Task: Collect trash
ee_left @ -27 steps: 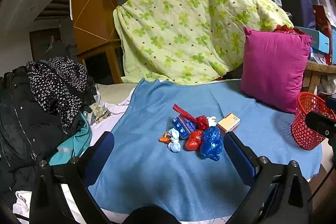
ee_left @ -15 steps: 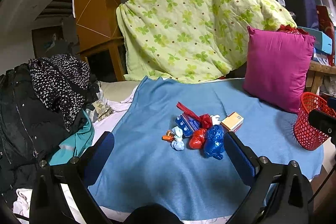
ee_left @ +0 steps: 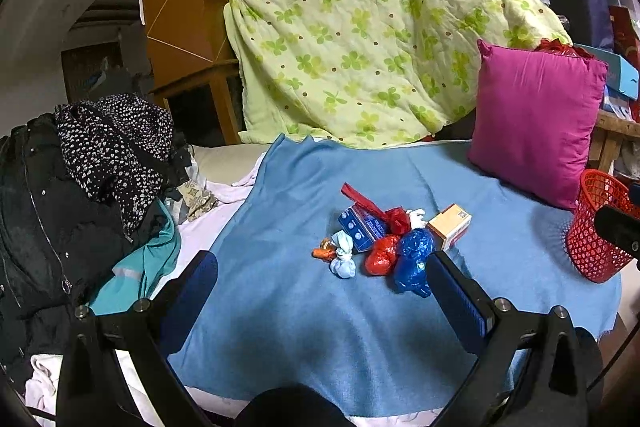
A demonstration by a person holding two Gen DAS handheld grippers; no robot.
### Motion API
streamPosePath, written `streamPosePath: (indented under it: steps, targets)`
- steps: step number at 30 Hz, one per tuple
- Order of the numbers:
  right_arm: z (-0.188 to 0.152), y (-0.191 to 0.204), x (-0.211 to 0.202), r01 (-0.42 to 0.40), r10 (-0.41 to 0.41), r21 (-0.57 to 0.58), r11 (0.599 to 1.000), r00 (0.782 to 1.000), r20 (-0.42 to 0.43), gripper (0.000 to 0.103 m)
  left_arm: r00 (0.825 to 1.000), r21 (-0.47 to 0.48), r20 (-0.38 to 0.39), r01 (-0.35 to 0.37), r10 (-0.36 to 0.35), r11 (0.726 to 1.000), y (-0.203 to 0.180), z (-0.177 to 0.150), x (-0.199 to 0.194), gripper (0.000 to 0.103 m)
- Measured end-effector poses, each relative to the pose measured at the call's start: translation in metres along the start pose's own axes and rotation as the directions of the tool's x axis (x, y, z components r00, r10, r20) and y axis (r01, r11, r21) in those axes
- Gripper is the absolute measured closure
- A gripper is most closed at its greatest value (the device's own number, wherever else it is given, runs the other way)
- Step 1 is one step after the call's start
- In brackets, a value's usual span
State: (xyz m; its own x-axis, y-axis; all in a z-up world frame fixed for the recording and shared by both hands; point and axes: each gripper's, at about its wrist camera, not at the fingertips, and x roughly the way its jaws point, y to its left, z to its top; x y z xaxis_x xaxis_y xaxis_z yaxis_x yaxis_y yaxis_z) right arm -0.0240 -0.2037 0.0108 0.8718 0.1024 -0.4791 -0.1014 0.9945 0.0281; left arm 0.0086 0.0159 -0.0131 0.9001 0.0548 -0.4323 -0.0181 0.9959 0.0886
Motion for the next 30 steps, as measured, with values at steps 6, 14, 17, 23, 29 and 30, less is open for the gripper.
streamPosePath:
  steps: [6, 14, 17, 23, 29, 30]
  targets:
    - [-0.001, 0.0, 0.003, -0.002, 0.002, 0.005, 1.0, 1.0, -0.002, 0.0, 1.0, -0.011, -0.013, -0.002, 0.002, 1.0, 0.002, -0.003, 0.003, 0.0]
    - [-0.002, 0.003, 0.008, -0.013, 0.013, 0.023, 1.0, 1.0, -0.023, 0.0, 1.0, -0.018, -0.01, -0.004, 0.004, 1.0, 0.003, -0.005, 0.008, 0.0]
    - [-0.002, 0.003, 0.009, -0.016, 0.017, 0.029, 0.999, 0.999, -0.027, 0.0, 1.0, -0.018, -0.014, -0.005, 0.004, 1.0, 0.003, -0.006, 0.01, 0.0]
    - [-0.003, 0.004, 0.014, -0.015, 0.016, 0.03, 0.999, 0.999, -0.032, 0.0, 1.0, -0.016, -0.025, -0.01, 0.009, 1.0, 0.003, -0.008, 0.015, 0.0]
    - [-0.005, 0.006, 0.02, -0.009, 0.009, 0.022, 1.0, 0.999, -0.033, 0.0, 0.999, -0.019, -0.044, -0.009, 0.008, 1.0, 0.004, -0.013, 0.022, 0.0]
    - [-0.005, 0.007, 0.022, -0.01, 0.01, 0.023, 1.0, 0.999, -0.033, 0.0, 0.999, -0.02, -0.05, -0.009, 0.008, 1.0, 0.004, -0.012, 0.023, 0.0]
